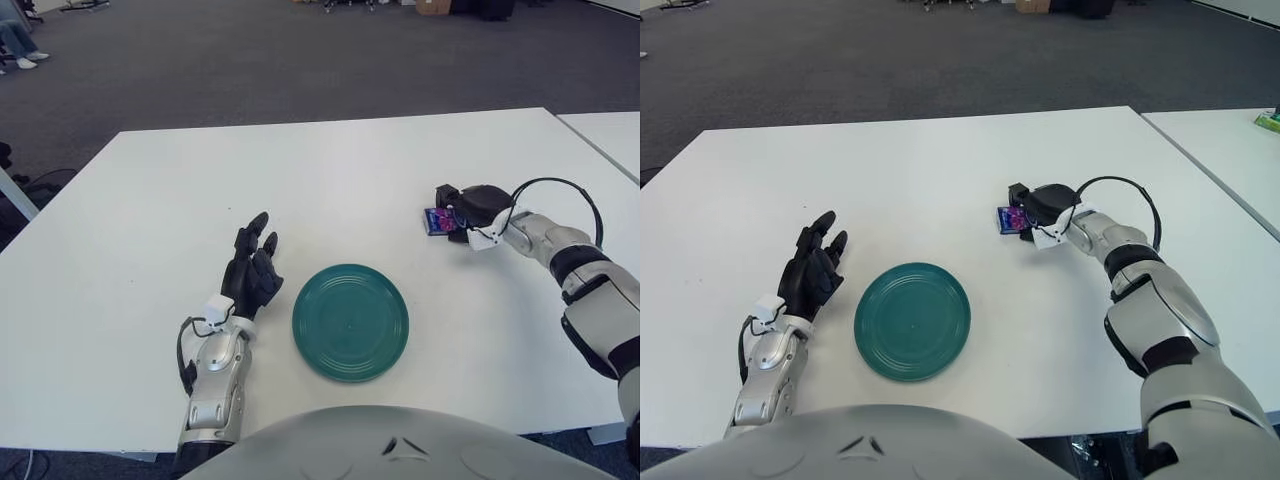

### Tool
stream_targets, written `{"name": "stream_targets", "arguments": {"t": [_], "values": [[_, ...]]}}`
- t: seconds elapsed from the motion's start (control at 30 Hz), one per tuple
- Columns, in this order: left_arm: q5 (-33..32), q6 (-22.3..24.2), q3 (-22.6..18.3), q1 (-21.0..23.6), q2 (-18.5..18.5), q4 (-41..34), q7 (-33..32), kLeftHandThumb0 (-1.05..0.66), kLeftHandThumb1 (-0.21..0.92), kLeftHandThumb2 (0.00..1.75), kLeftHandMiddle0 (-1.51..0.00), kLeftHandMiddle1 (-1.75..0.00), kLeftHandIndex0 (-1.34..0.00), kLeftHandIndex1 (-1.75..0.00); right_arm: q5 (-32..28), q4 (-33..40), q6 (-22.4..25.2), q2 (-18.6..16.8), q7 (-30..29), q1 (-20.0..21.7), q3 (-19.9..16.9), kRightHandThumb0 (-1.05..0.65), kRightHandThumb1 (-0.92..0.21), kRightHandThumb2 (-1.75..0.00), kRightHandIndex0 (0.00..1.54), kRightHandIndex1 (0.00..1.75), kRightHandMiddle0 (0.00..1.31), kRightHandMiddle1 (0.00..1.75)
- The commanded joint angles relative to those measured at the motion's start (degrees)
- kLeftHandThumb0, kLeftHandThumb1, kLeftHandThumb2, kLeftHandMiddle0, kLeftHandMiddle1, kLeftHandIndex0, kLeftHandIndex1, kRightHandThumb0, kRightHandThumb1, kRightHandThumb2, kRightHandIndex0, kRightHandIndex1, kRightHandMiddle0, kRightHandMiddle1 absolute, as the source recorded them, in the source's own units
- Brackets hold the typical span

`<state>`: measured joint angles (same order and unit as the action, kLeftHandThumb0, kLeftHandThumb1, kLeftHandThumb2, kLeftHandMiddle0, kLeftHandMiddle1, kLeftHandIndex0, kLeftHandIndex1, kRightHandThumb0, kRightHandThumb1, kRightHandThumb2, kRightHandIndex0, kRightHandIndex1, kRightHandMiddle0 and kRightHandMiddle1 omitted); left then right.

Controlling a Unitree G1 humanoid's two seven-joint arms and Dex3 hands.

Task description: Put the gum into the plate.

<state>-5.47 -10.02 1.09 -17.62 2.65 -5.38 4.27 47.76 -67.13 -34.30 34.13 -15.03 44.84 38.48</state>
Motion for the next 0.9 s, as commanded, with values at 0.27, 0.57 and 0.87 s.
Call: {"name": "stream_targets", "arguments": {"t": [0.27, 0.57, 0.87], "values": [[-0.6, 0.6, -0.5, 1.0, 0.2, 0.0, -0.4, -0.98, 0.92, 0.99, -0.41, -0.03, 0.0, -0.62, -5.1, 26.1, -0.3, 2.2, 6.0, -0.9, -8.5, -0.42, -0.54, -1.03, 0.9, 1.75, 0.44, 1.75], [0.3, 0.1, -0.5, 2.1, 0.7, 2.0, -1.2, -0.98, 0.92, 1.0, -0.43, -0.03, 0.0, -0.64, -5.8, 40.1, 1.4, 2.1, 14.3, -7.9, -9.7, -0.43, -0.48, -1.1, 0.96, 1.75, 0.49, 1.75], [1.3, -1.4, -0.5, 2.4, 1.1, 3.4, -2.1, -0.96, 0.92, 1.01, -0.45, -0.03, 0.0, -0.73, -3.7, 49.8, 0.0, 2.8, 20.0, -12.6, -9.9, -0.43, -0.49, -1.09, 1.02, 1.75, 0.48, 1.75]]}}
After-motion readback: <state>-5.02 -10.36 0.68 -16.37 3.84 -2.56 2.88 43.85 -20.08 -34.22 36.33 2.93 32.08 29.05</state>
